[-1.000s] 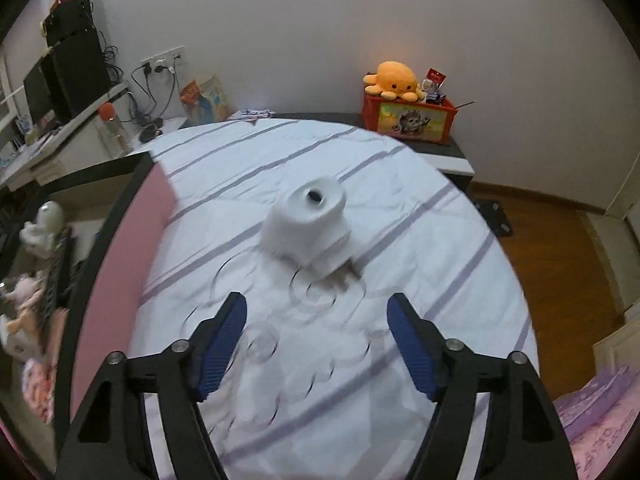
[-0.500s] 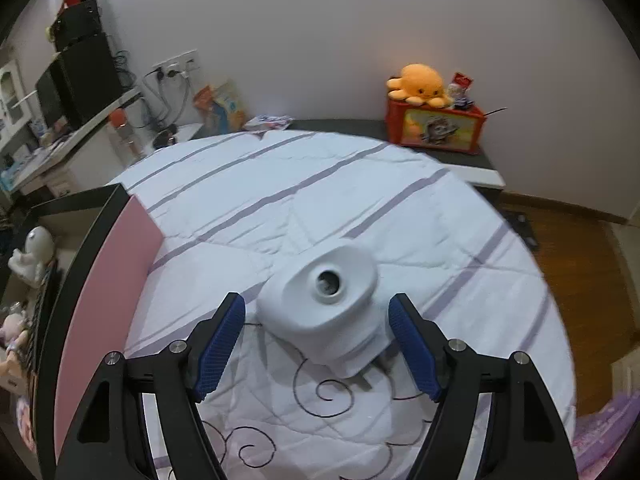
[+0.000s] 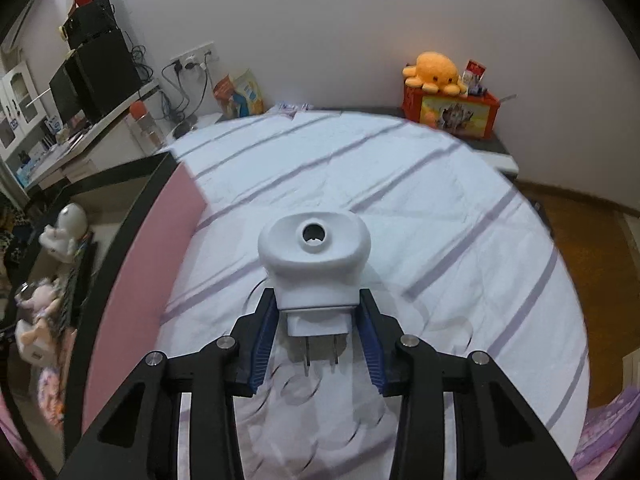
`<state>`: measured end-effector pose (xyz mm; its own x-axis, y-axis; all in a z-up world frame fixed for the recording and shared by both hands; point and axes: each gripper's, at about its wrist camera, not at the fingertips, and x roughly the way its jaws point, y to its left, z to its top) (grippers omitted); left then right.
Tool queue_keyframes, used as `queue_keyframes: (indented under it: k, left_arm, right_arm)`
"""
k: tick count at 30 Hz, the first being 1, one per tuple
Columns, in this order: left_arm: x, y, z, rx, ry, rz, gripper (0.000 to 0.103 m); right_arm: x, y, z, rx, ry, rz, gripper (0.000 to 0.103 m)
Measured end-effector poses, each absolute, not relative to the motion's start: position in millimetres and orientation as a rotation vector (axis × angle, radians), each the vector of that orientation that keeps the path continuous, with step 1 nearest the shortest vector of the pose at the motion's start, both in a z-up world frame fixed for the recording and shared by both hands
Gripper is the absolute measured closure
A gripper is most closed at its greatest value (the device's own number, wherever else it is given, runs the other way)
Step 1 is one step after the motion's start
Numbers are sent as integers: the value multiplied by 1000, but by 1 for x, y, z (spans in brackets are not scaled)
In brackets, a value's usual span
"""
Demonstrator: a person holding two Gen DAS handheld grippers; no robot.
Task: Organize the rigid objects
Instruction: 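Move the right tool to the white plug adapter and grasp it, then carry the white plug adapter into the tray beside the remote and release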
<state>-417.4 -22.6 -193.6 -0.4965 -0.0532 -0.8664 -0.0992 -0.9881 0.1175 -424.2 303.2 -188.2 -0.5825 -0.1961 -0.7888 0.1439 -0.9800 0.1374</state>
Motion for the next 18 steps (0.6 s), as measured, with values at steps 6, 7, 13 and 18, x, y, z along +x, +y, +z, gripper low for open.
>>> queue_keyframes:
  k: [6, 7, 13, 18]
  left_arm:
    - [-415, -23, -195, -1560, 242, 2687, 87]
    - [-415, -23, -195, -1561, 241, 2685, 87]
    - [-412, -23, -194, -1561, 241, 2684, 86]
    - [-412, -22, -194, -1558, 236, 2684, 86]
  right_arm:
    - [-410, 293, -194, 1359, -63, -2609, 61]
    - [-411, 294, -194, 1352, -84, -2615, 59]
    - [-420, 293, -193, 1332, -55, -2661, 36]
    - [-423, 293, -194, 1289, -101, -2640, 50]
